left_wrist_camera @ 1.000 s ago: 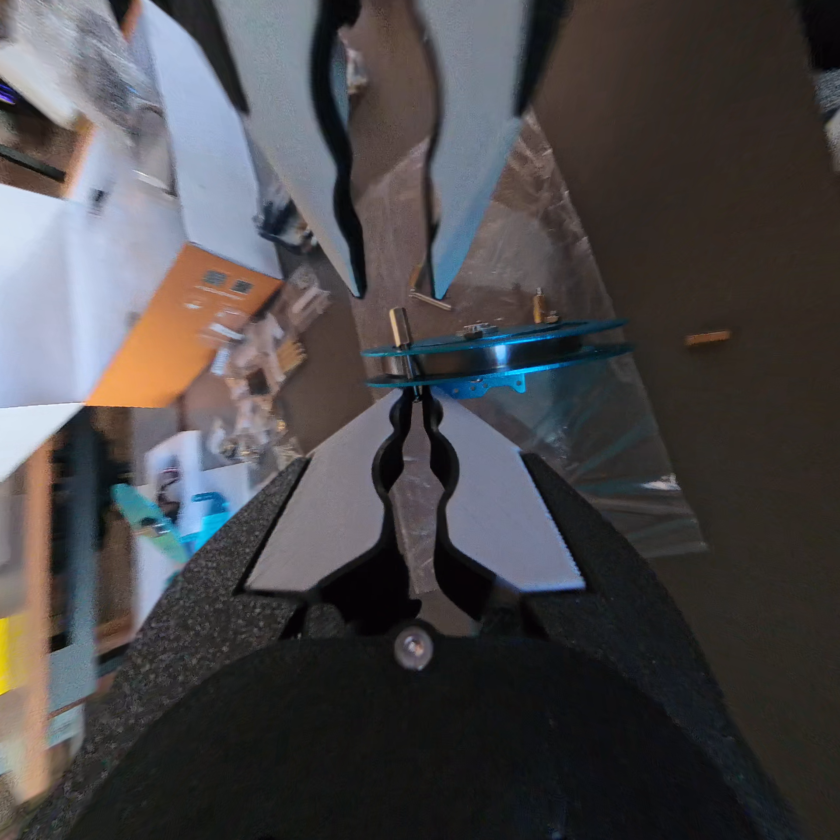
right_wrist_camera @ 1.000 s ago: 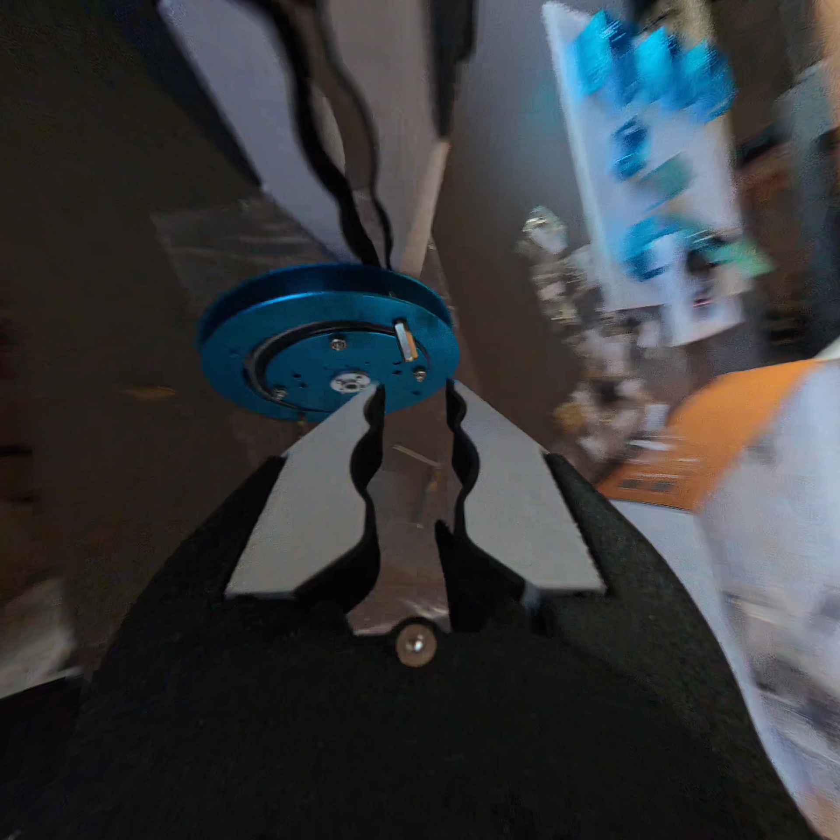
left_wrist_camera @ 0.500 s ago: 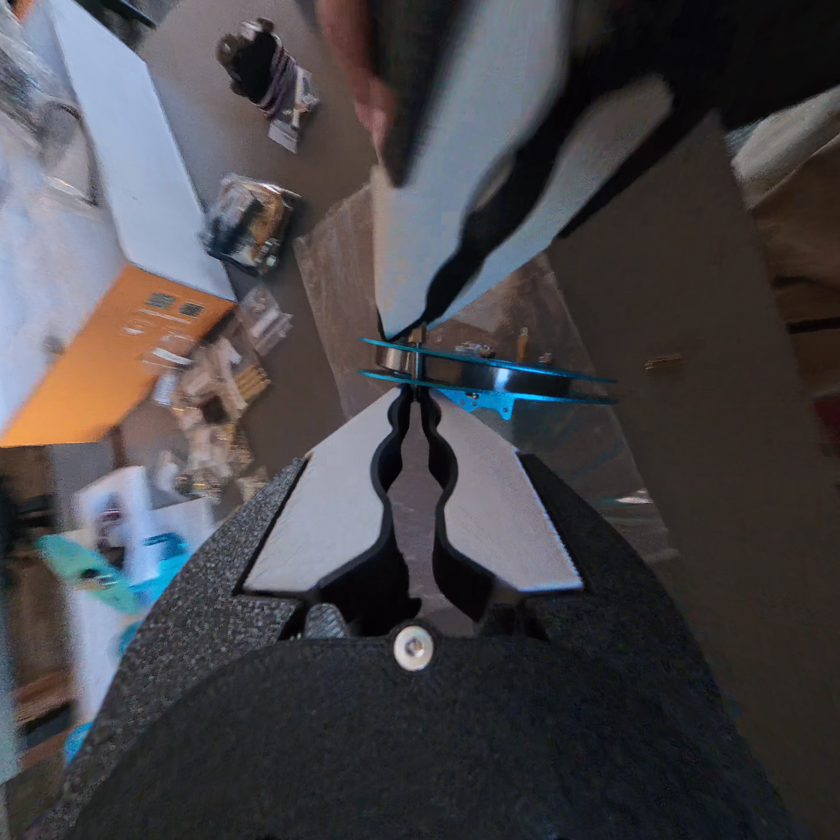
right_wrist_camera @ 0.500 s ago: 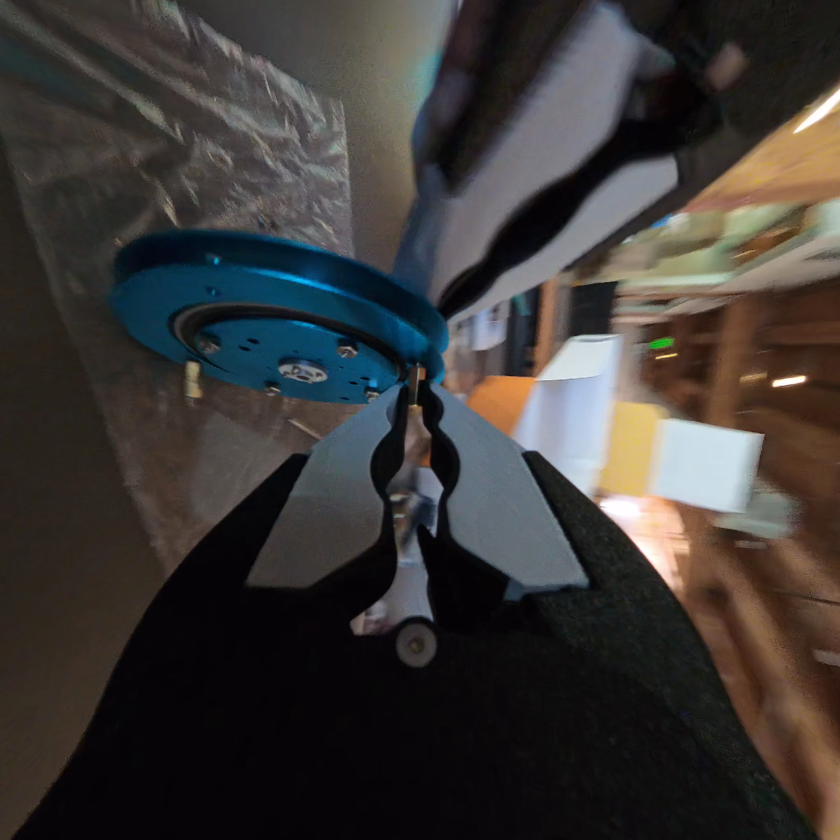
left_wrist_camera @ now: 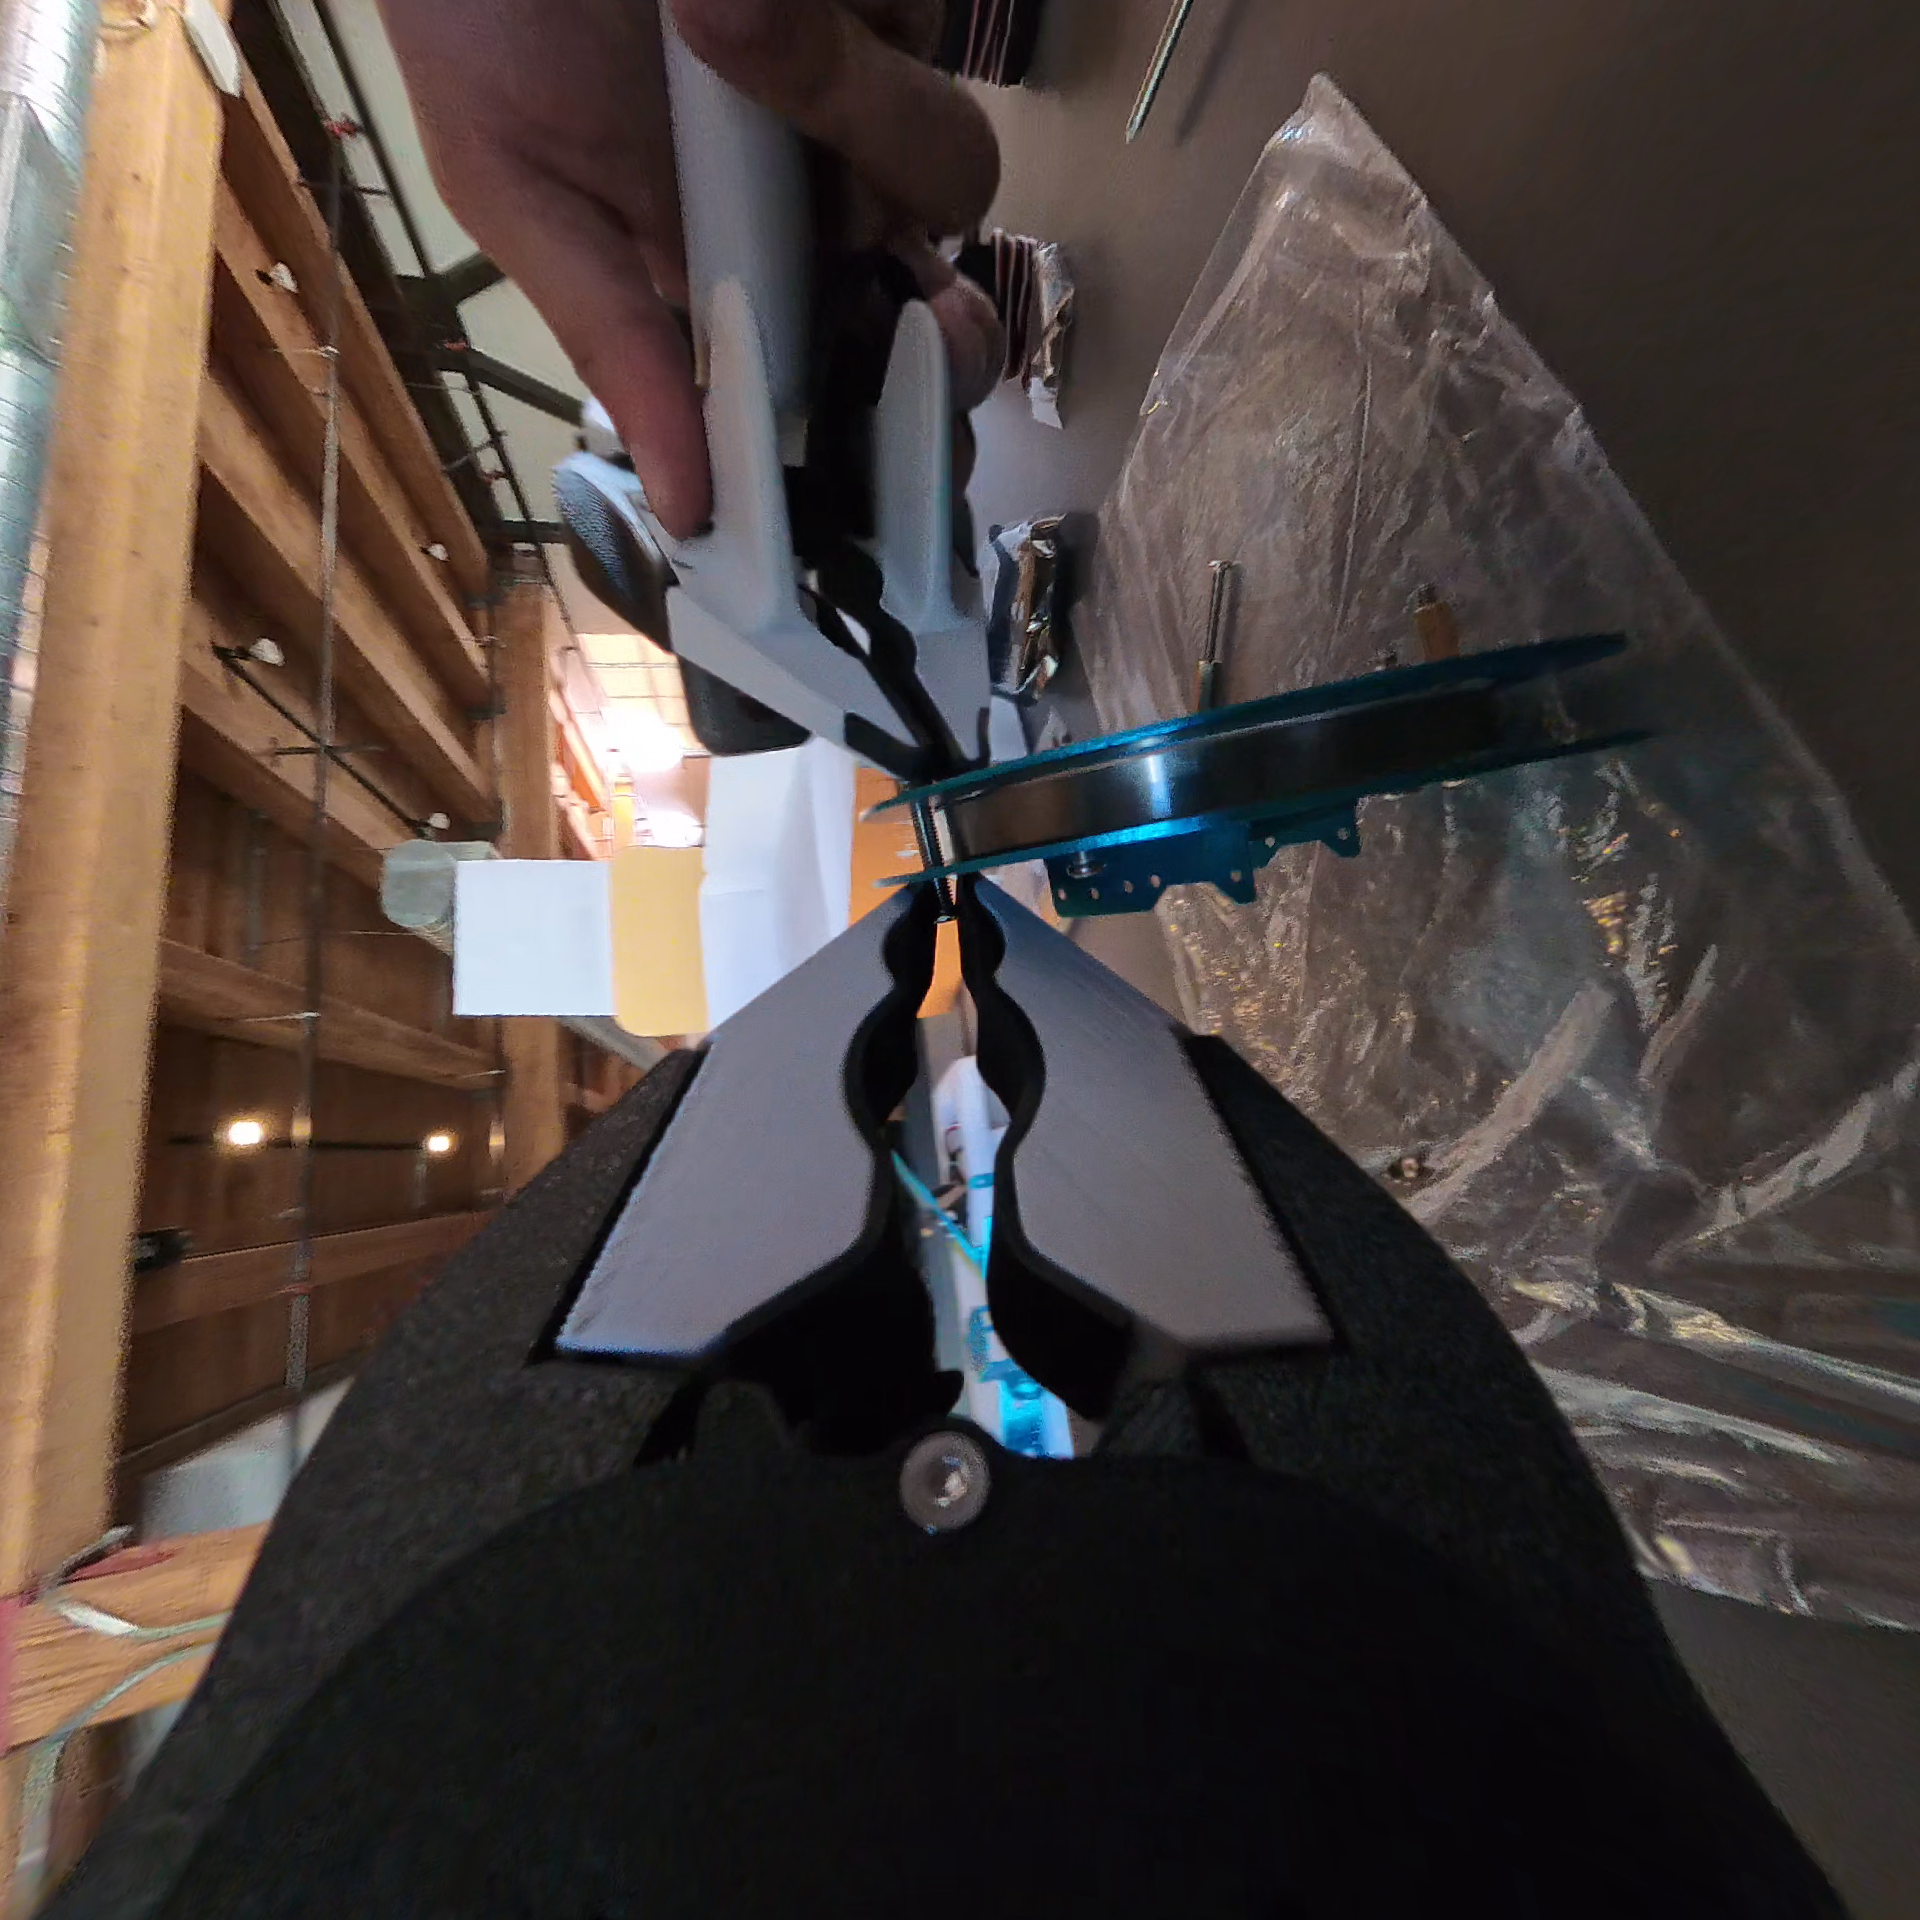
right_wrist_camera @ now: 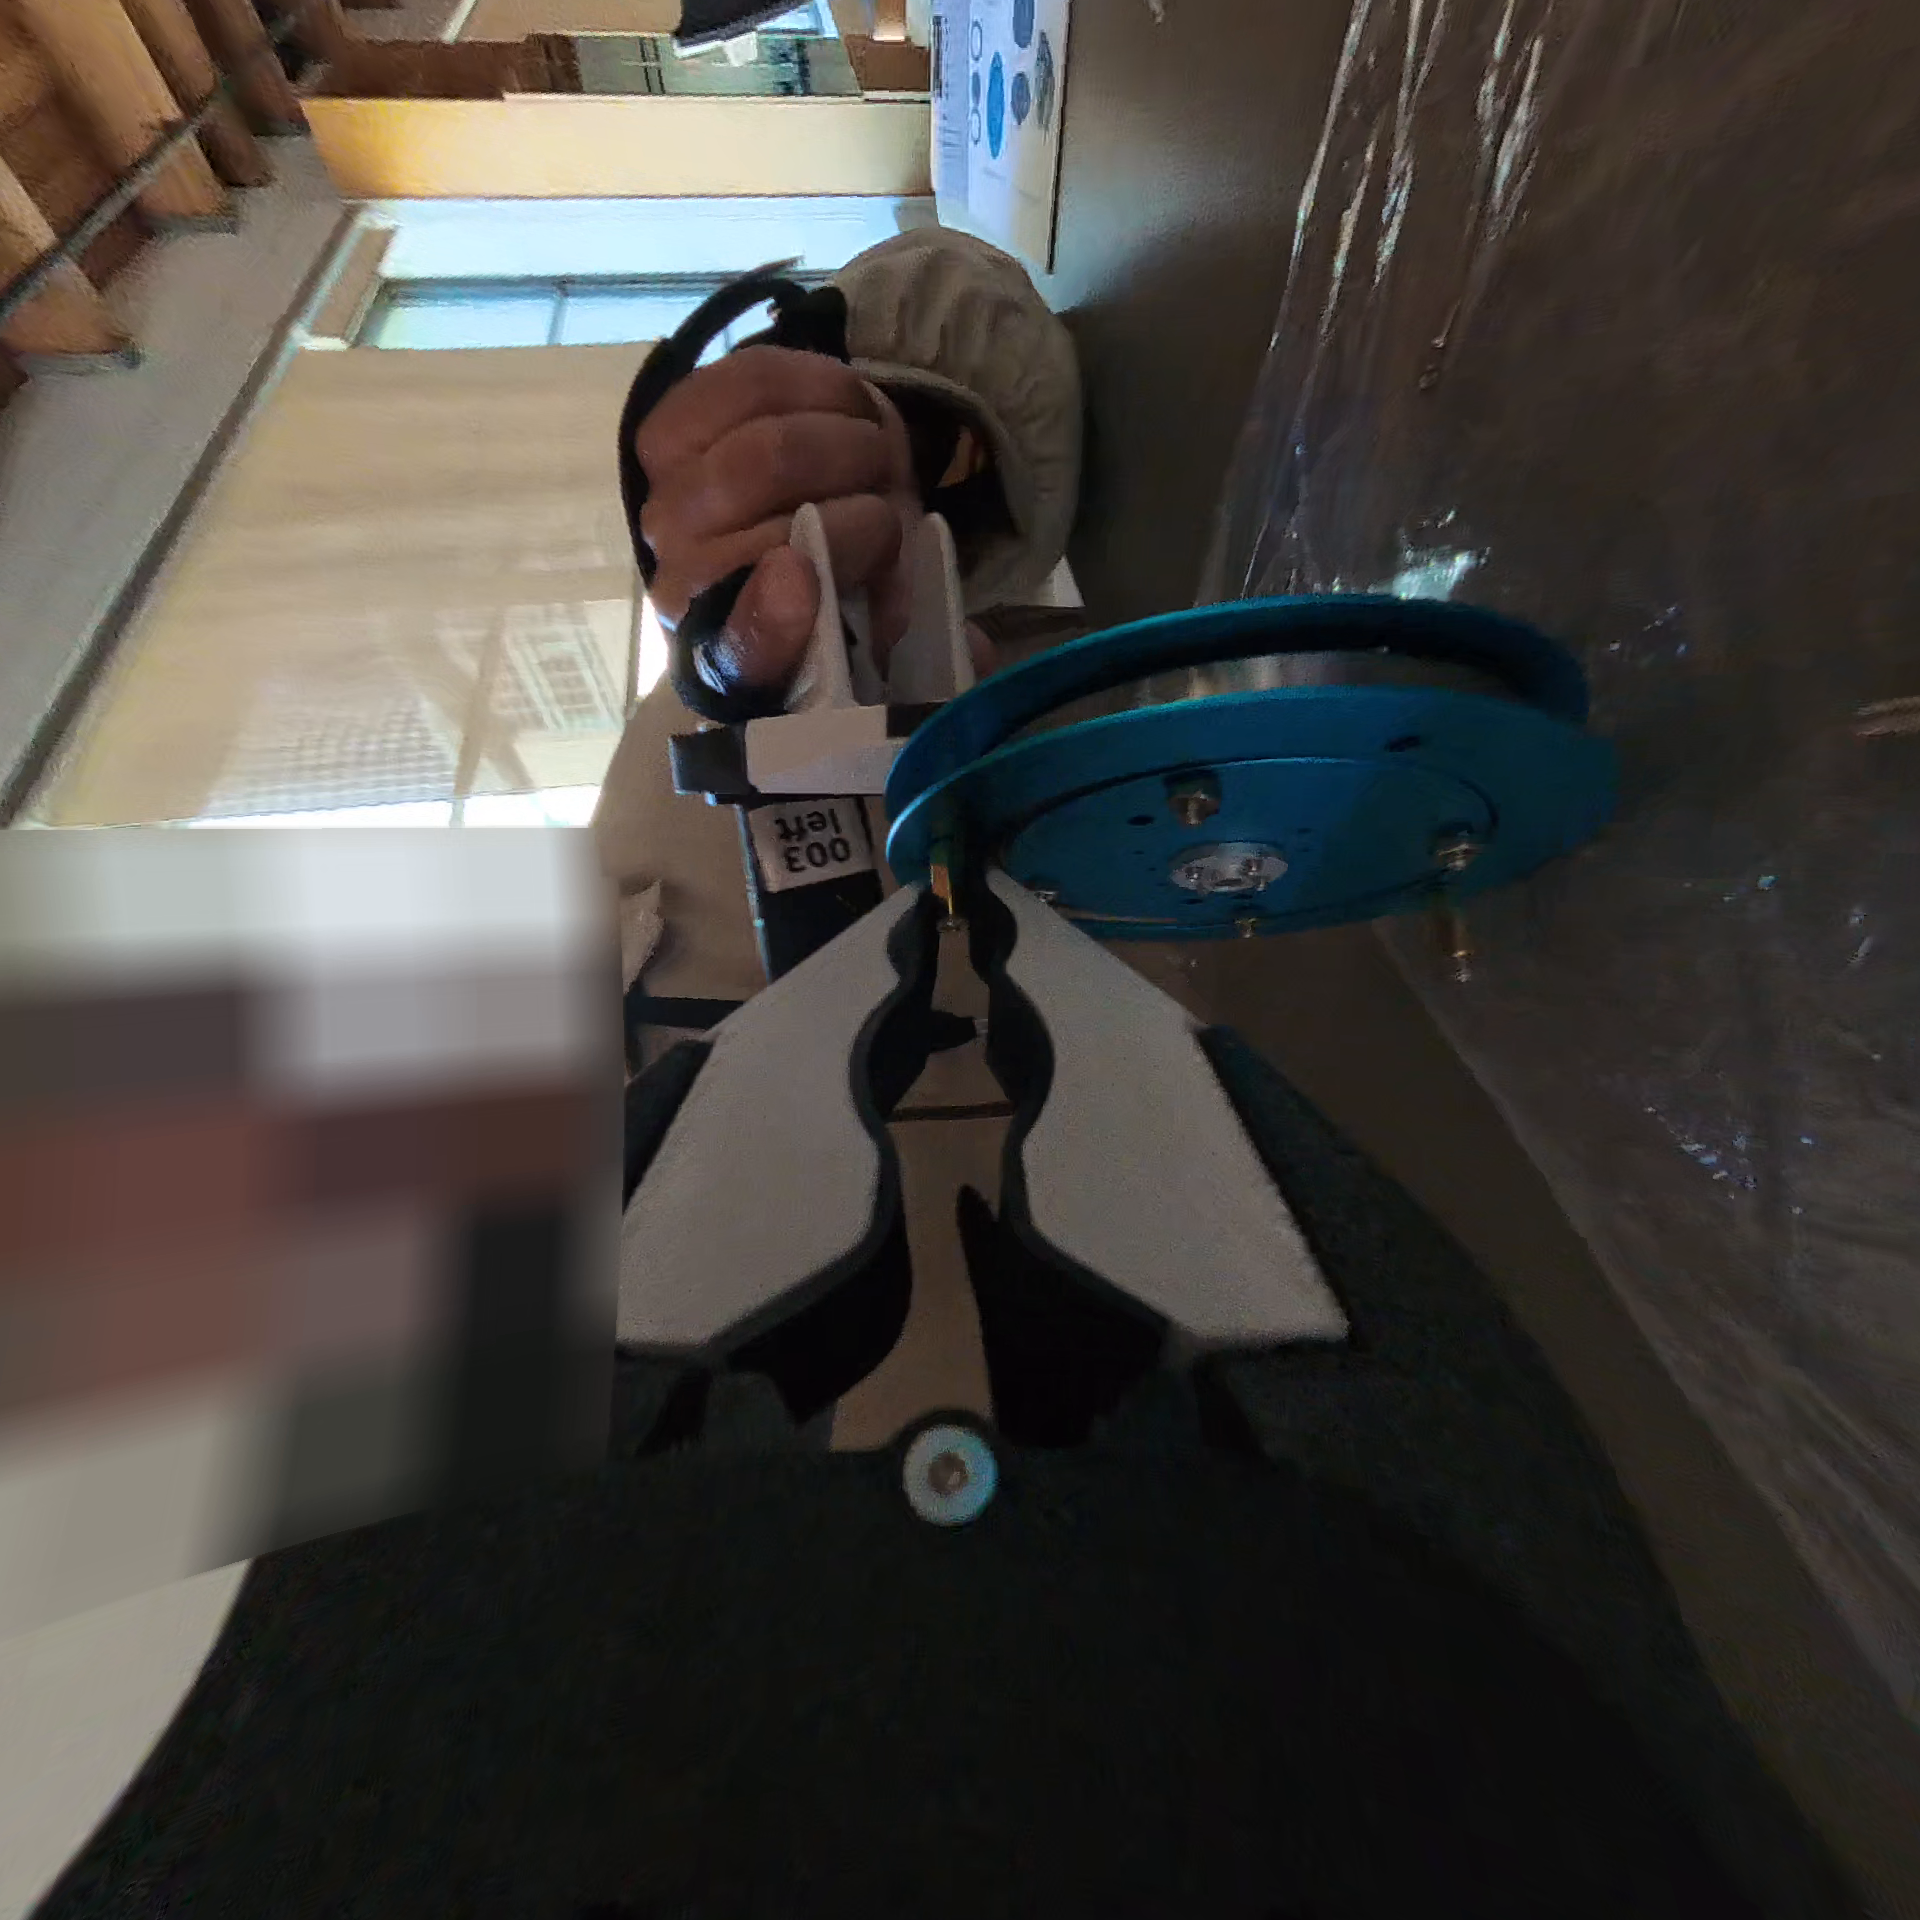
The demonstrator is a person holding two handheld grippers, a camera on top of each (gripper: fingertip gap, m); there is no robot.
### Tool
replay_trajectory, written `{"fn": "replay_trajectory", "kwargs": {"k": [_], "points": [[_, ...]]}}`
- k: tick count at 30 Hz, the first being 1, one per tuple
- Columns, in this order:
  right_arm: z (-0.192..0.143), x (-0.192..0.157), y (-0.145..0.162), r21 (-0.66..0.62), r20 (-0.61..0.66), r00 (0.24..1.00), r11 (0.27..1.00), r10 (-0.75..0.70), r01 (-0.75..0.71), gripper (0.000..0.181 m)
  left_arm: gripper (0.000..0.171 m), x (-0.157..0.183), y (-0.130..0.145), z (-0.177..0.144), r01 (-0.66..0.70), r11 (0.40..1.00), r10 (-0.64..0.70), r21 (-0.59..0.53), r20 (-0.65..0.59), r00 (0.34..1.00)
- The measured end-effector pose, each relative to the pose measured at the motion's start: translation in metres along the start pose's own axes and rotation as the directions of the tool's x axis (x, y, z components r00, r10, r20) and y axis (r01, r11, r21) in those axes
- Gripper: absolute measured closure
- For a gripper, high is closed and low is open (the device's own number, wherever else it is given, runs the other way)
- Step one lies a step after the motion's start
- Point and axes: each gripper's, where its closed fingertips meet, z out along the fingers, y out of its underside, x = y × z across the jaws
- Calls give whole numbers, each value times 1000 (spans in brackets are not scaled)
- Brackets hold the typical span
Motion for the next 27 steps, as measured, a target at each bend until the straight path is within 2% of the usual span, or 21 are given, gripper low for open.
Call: {"fn": "replay_trajectory", "kwargs": {"k": [2, 3, 4, 5, 7, 9, 11, 13, 14, 15, 17, 20, 22, 25, 27], "points": [[0, 3, 0, -9, -128, 978, 986, -165, 165, 177, 169, 0, 1, 0, 61, 998, -60, 11, -56, 997], [0, 7, 1, -41, -229, 930, 957, -287, 285, 177, 169, 1, 0, 0, 105, 994, -102, 22, -103, 989], [-3, 11, -1, -84, -345, 842, 907, -414, 412, 176, 169, 2, 1, 0, 154, 988, -148, 23, -162, 976], [-9, 15, -7, -140, -474, 692, 823, -544, 551, 173, 169, 3, 3, 1, 204, 979, -196, 14, -226, 954], [-21, 13, -14, -306, -636, 298, 587, -712, 749, 167, 169, 7, 8, 0, 304, 952, -291, -17, -352, 890], [-28, 9, -15, -483, -681, -54, 393, -730, 782, 153, 169, 11, 12, -1, 389, 919, -374, -65, -457, 807], [-32, 9, -18, -651, -663, -363, 266, -655, 711, 145, 169, 13, 12, -4, 444, 892, -413, -86, -554, 723], [-35, 10, -23, -820, -542, -647, 167, -536, 548, 139, 169, 14, 9, -6, 488, 867, -437, -104, -630, 642], [-36, 7, -26, -886, -451, -767, 121, -457, 449, 141, 169, 14, 9, -5, 500, 858, -444, -114, -655, 611], [-36, 5, -29, -933, -354, -852, 84, -386, 349, 144, 169, 14, 7, -5, 508, 853, -445, -121, -678, 585], [-32, 9, -30, -972, -230, -919, 36, -321, 231, 150, 169, 14, 4, -5, 538, 831, -461, -141, -715, 525], [-28, 11, -33, -981, -192, -943, 15, -270, 196, 157, 169, 13, -2, -4, 583, 792, -494, -178, -749, 442], [-22, 3, -31, -981, -187, -957, -14, -222, 195, 172, 169, 13, -2, -3, 595, 781, -505, -189, -751, 425], [-26, 5, -34, -977, -215, -949, 42, -232, 211, 175, 169, 13, 0, 0, 598, 781, -509, -178, -736, 446], [-26, 6, -36, -964, -264, -922, 61, -285, 257, 177, 169, 12, 2, 3, 563, 813, -484, -146, -705, 517]]}}
